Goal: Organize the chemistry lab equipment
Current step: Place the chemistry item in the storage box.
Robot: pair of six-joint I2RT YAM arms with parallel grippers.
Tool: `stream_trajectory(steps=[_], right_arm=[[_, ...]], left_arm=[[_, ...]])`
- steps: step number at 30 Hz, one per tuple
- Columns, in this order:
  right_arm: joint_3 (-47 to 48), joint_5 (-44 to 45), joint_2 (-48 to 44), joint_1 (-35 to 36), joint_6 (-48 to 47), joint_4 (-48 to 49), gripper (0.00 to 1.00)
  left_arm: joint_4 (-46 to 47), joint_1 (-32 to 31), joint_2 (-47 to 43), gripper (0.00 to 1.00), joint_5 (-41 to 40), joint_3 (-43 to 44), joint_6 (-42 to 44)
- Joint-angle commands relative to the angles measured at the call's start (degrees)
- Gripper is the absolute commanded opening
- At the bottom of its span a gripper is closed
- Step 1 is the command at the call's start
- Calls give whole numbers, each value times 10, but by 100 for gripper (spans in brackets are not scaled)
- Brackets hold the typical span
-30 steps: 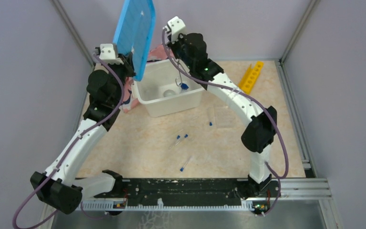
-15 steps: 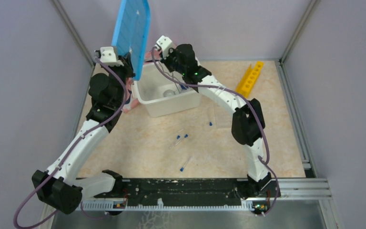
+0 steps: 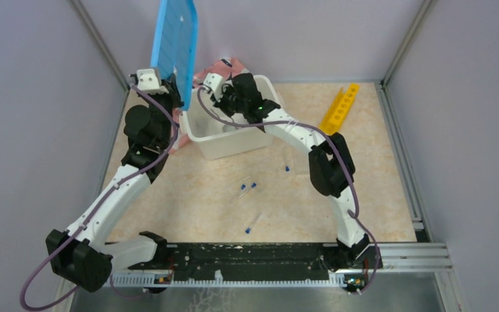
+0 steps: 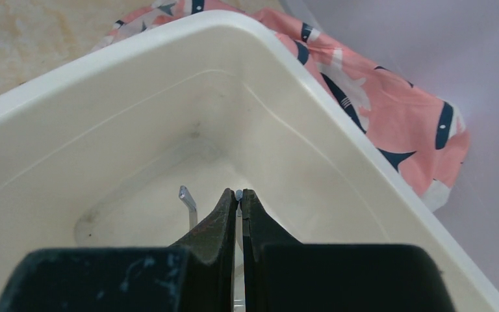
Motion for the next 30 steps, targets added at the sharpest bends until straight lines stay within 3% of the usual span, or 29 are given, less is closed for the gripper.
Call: stream_trajectory(steps=[1,17,22,30], right_arm=[[17,-34,18,15,-26,13,0],[43,-18,80,30,-14,-2,0],[45,-6,86,30,2,7,21],[52,5,80,22,22,34,34]], left_arm=[[67,-2,-20,0,-14,-15,15],[103,-2,-16,0,-14,-40,26],[102,-2,-15,0,-13,-43,26],[113,-2,-13,0,-12,-44,46]])
